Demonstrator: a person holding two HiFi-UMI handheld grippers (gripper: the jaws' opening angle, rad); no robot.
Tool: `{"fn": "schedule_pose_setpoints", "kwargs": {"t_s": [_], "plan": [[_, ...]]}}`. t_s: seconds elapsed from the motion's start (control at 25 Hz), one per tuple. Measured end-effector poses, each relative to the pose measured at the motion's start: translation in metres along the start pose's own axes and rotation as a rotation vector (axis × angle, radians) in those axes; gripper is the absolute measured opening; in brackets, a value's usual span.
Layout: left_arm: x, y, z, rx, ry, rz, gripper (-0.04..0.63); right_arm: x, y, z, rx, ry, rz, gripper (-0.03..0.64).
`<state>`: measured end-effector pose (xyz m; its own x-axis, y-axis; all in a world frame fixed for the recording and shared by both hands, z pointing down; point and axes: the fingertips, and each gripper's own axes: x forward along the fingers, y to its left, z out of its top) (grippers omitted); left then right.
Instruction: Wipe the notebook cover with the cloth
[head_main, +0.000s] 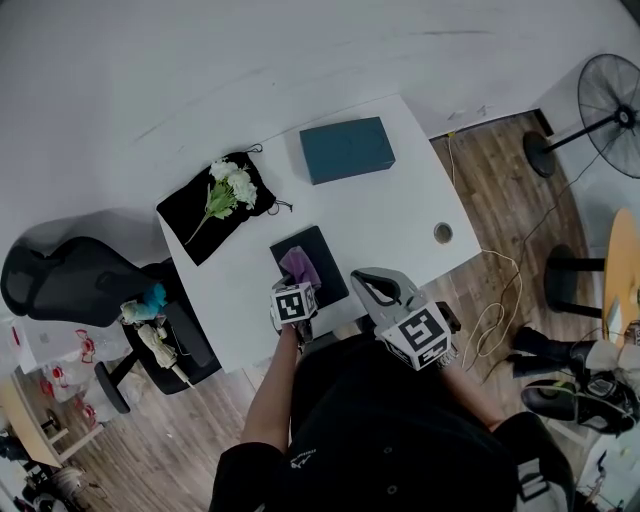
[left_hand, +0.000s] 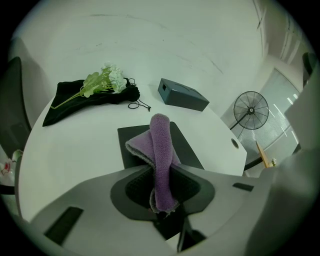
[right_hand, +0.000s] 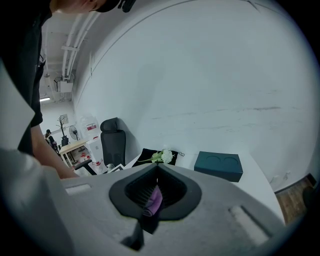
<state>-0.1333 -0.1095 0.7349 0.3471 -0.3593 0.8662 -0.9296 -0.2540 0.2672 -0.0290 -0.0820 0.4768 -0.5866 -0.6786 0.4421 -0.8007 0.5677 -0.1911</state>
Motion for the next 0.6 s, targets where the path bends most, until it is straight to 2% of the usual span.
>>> {"fn": "schedule_pose_setpoints", "kwargs": {"t_s": [0.6], "plan": [[-0.009,0.021,-0.010,-0.045,-0.006,0.030,0.087,-0.001,0.003,-0.003,-0.005,0.009,0.009,0.005]]}}
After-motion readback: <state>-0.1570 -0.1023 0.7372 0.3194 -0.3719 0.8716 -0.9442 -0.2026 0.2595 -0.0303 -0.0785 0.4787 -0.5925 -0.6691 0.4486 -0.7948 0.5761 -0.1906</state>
